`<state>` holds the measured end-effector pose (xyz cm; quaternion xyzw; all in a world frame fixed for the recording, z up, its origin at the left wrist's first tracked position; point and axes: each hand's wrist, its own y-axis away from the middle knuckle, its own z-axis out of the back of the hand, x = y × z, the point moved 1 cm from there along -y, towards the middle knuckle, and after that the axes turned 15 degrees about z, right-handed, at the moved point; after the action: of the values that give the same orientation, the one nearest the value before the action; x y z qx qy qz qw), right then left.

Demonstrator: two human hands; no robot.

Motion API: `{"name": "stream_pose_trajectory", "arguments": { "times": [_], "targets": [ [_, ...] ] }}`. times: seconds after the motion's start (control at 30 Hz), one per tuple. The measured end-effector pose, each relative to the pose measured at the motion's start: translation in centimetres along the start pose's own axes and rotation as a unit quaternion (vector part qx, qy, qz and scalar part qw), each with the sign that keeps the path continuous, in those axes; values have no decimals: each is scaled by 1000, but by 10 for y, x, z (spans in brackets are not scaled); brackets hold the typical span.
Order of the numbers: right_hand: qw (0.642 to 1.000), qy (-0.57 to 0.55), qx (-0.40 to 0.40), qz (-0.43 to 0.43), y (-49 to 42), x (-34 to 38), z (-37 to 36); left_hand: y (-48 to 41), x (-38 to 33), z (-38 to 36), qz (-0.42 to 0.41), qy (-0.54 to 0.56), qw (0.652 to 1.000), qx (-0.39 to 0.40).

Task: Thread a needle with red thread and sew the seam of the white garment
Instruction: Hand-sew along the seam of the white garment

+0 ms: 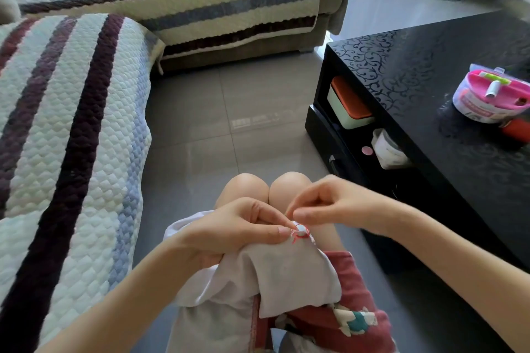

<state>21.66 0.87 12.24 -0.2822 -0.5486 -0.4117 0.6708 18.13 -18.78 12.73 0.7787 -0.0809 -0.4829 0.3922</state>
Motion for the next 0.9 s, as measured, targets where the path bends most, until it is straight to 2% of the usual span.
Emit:
{"name": "stream_pose_trajectory", "arguments": {
  "times": [0.07, 0.27, 0.4, 0.5, 0.57, 0.67, 0.9],
  "targets": [
    [1000, -13, 27, -3, 3, 3, -6, 0, 0, 1, -1, -5, 1000, -6],
    [999, -39, -28, 7, 1, -9, 2, 1, -3, -2, -3, 6, 1000, -6],
    [986, 2, -166, -17, -6, -33, 22, 6, -6, -6, -2, 14, 1000, 14],
    [952, 132, -269, -64, -11, -62, 42, 5, -4, -4, 0, 10, 1000, 8],
    [919, 230, -300, -113, -9, -84, 55, 4, -3, -3, 3, 4, 1000, -2],
    [875, 337, -302, -170, -6, -109, 66, 4, -3, -2, 13, 1, 1000, -7],
    [808, 460, -274, -245, -5, -140, 70, 5, -2, -1, 12, 8, 1000, 4]
  ]
}}
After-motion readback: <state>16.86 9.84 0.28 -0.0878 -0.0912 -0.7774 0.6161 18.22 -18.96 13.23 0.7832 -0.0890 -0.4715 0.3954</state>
